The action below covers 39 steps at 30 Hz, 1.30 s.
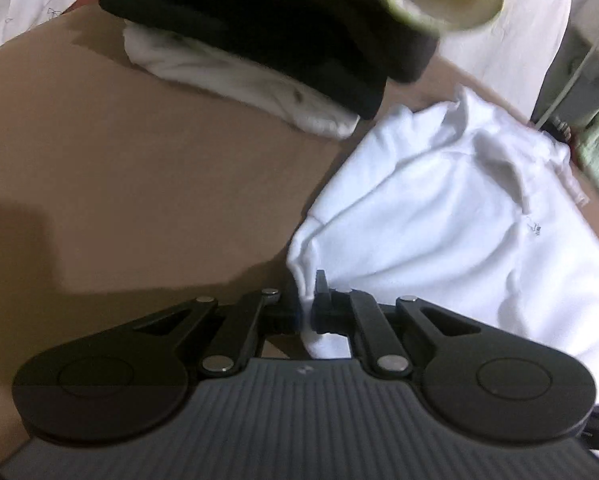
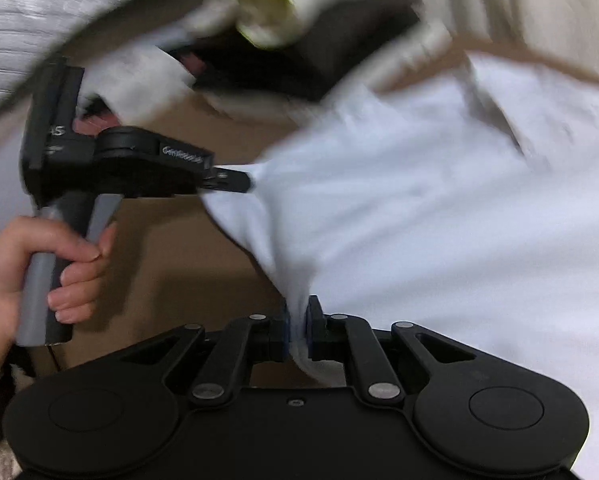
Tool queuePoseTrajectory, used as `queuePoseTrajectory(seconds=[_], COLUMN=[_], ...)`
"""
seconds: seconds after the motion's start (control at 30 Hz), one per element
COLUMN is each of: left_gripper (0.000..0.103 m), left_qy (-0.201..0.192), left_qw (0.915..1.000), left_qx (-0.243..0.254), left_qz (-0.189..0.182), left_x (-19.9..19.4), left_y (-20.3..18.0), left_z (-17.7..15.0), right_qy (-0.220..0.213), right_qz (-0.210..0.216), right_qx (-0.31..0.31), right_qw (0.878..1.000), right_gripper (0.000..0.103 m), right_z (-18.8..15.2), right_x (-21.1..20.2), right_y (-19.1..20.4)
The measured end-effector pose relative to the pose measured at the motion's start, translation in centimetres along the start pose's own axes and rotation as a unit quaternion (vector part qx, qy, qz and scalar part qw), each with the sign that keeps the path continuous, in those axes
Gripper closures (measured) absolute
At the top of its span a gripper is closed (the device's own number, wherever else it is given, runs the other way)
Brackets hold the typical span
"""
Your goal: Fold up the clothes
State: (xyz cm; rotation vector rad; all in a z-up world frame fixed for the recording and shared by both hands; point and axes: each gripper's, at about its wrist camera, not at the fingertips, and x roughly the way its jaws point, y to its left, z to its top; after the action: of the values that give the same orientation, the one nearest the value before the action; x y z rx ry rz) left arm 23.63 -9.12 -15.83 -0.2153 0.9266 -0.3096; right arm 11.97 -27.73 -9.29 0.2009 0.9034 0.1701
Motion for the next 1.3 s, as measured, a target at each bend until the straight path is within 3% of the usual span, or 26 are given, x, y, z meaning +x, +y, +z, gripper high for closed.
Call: queuePoseTrajectory(seconds=[0.07, 0.1, 0.13, 0.17, 0.23, 0.3, 0.37, 0.5, 0.57, 0.73, 0.83, 0.87, 0.9, 0.93, 1.1, 1.23, 1.3], left_gripper=[0.097, 0.095, 0.083, 0.051, 0.029, 0.028, 0.028, 0.028, 0.028, 0.028, 0.028, 0.028, 0.028, 0.028, 0.028, 0.028, 0.028], left_qy=[-0.006, -0.015, -0.025, -0.029, -0.048, -0.052, -0.03, 0.004, 0.01, -0.017, -0.025, -0.027, -0.027, -0.027, -0.03, -0.028, -0.02], left_qw=[1.0, 0.9998, 0.9994, 0.9991, 0.9976, 0.9956, 0.9935, 0.9899, 0.9906, 0.9939, 0.9914, 0.9909, 0.9908, 0.9907, 0.9907, 0.9909, 0.9907], left_qx=[-0.005, -0.01, -0.016, -0.02, -0.024, -0.028, -0.045, -0.077, -0.073, -0.057, -0.073, -0.077, -0.076, -0.076, -0.074, -0.083, -0.091], left_qz=[-0.003, -0.013, -0.019, -0.022, -0.043, -0.073, -0.1, -0.119, -0.115, -0.093, -0.106, -0.107, -0.109, -0.11, -0.11, -0.103, -0.099], left_x=[-0.9, -1.8, -3.4, -4.2, -6.3, -7.5, -7.5, -6.0, -5.3, -4.4, -4.1, -4.0, -3.9, -3.8, -4.6, -4.6, -4.2], left_y=[-0.2, 0.0, 0.2, 0.2, -0.1, -0.5, -0.7, -1.1, -1.6, -1.6, -0.7, -0.6, -0.5, -0.5, -0.2, 0.5, 0.8], left_z=[0.3, 0.4, 0.4, 0.3, -0.2, -0.8, -1.4, -2.6, -3.2, -3.8, -3.8, -3.8, -3.9, -3.9, -3.6, -3.4, -3.4], right_qy=[-0.006, -0.01, -0.014, -0.018, -0.008, 0.004, 0.009, 0.014, 0.014, 0.019, -0.015, -0.038, -0.056, -0.061, -0.047, -0.01, 0.024], right_qz=[-0.006, -0.014, -0.021, -0.029, -0.051, -0.075, -0.095, -0.127, -0.124, -0.089, -0.063, -0.059, -0.058, -0.056, -0.098, -0.126, -0.149], right_qx=[-0.016, -0.023, -0.03, -0.037, -0.017, 0.023, 0.068, 0.146, 0.174, 0.255, 0.298, 0.299, 0.284, 0.265, 0.15, 0.125, 0.14], right_qw=[1.0, 1.0, 0.999, 0.999, 0.999, 0.997, 0.993, 0.981, 0.977, 0.963, 0.952, 0.952, 0.956, 0.961, 0.983, 0.984, 0.979], right_gripper=[0.08, 0.058, 0.045, 0.044, 0.044, 0.044, 0.044, 0.044, 0.044, 0.035, 0.033, 0.036, 0.07, 0.089, 0.09, 0.093, 0.097], right_z=[-1.4, -2.4, -3.4, -4.4, -6.8, -10.0, -13.3, -18.9, -20.6, -23.4, -24.5, -24.5, -24.2, -23.8, -22.0, -23.6, -24.9], right_x=[-2.7, -4.6, -6.5, -8.4, -11.7, -14.9, -17.7, -21.7, -22.7, -22.1, -20.2, -19.7, -19.3, -19.2, -25.3, -29.0, -27.6], right_y=[-0.4, -0.9, -1.5, -2.1, -4.7, -7.6, -10.3, -14.3, -15.4, -17.5, -18.9, -18.8, -18.5, -18.0, -14.5, -13.6, -14.1])
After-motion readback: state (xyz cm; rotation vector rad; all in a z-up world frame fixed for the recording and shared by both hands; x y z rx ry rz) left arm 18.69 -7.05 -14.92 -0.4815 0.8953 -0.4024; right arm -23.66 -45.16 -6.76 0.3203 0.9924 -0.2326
